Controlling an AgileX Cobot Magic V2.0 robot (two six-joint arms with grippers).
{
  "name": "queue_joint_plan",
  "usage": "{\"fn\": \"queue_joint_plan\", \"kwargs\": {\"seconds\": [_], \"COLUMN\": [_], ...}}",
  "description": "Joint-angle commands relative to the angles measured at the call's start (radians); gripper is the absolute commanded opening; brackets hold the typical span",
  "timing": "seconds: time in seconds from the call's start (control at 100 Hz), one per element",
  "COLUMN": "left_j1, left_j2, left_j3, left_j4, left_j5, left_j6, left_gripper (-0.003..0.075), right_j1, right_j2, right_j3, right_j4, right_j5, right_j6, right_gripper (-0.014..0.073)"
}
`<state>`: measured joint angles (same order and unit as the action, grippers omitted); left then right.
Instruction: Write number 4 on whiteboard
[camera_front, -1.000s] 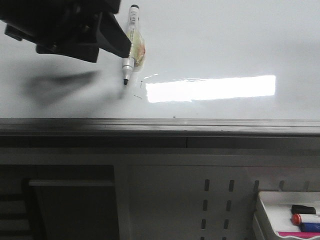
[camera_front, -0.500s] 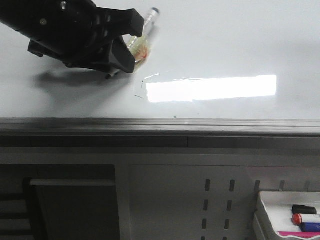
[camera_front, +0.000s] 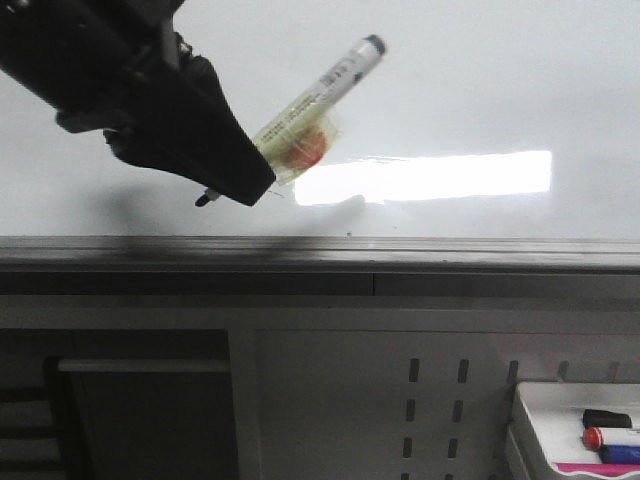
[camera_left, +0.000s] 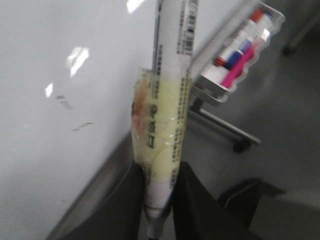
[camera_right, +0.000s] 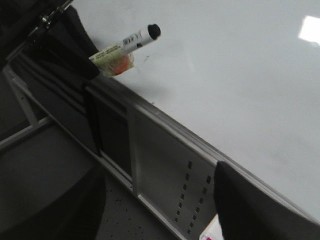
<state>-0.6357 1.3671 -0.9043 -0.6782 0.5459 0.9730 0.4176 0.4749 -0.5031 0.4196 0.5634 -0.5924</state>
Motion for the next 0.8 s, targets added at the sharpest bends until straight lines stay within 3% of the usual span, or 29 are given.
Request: {"fn": "queue_joint_plan", "kwargs": {"seconds": [0.0, 0.33, 0.79], "left_j1": [-0.028, -0.113, -0.124], "left_j2": [-0.080, -0.156, -0.156], "left_j3": [-0.021, -0.015, -0.015], "left_j4": [-0.011, -0.005, -0.014], "left_j5": [0.087, 0.168, 0.199], "left_j6": [0.160, 0.350, 0.355], "left_gripper": [-0.0020, -0.0020, -0.0020], "right_j1": [0.073, 0.380, 0.421], "right_j2": [0.067, 0.307, 0.488], "right_j3": [-0.035, -0.126, -0.195], "right_j4": [0.040, 0.040, 0.040], "right_j5": [-0.135, -0.308, -0.285], "right_j6": [-0.063, -0.063, -0.063], "right_gripper": [0.0416, 0.0416, 0.0416]}}
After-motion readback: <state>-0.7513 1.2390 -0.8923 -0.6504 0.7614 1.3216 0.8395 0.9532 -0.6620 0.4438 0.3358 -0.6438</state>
